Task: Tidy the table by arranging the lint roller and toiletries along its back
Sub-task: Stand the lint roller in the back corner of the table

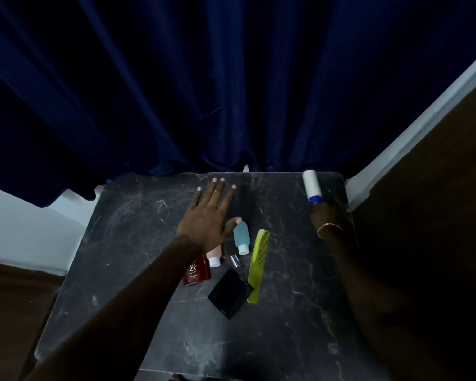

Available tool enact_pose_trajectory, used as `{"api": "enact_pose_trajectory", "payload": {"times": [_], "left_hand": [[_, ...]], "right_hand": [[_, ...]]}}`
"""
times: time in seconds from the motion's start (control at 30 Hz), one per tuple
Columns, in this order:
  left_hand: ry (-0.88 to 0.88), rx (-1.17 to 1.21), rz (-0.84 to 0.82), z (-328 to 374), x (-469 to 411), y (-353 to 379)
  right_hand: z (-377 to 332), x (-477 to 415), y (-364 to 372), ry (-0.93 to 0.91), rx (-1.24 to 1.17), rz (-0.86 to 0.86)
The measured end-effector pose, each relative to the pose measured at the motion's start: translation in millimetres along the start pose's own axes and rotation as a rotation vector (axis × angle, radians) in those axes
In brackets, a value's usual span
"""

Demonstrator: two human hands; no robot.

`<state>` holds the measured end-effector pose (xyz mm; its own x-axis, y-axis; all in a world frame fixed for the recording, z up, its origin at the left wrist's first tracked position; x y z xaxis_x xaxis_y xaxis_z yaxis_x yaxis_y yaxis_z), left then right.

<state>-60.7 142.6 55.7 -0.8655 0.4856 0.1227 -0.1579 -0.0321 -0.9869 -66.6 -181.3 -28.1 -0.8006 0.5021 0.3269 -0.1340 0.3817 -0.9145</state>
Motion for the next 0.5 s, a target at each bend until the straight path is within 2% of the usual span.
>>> {"api": "enact_pose_trajectory", "payload": {"times": [0.13, 0.3, 0.4, 0.5], "left_hand": [[-0.005, -0.006, -0.008, -1.5, 0.3, -0.4], [-0.006, -0.007, -0.006, -1.6, -0.5, -4.7], [-0.005, -0.012, -0.018, -2.0, 0.2, -5.4], [-0.01, -0.014, -0.028, -4.7, 1.4, -6.1]], "right_hand": [[-42.0, 25.5, 21.2, -0.17, 0.028, -0.138], [-78.6, 58.4, 53.1, -0.403, 0.199, -0.197], [-78.9, 58.9, 55.8, -0.398, 0.209, -0.198], [-69.8, 44.2, 44.2, -0.304, 0.13, -0.162]]}}
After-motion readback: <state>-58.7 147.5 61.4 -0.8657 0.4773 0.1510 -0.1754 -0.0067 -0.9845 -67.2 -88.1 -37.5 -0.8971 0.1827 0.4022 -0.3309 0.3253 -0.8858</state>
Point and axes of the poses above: each hand's wrist, its own x-axis away from the middle knuckle, its own y-axis out of the palm, z = x × y, the point moved 4 cm from there along -x, towards the middle knuckle, and after that the axes turned 6 degrees about x, right-handed, at the moved point
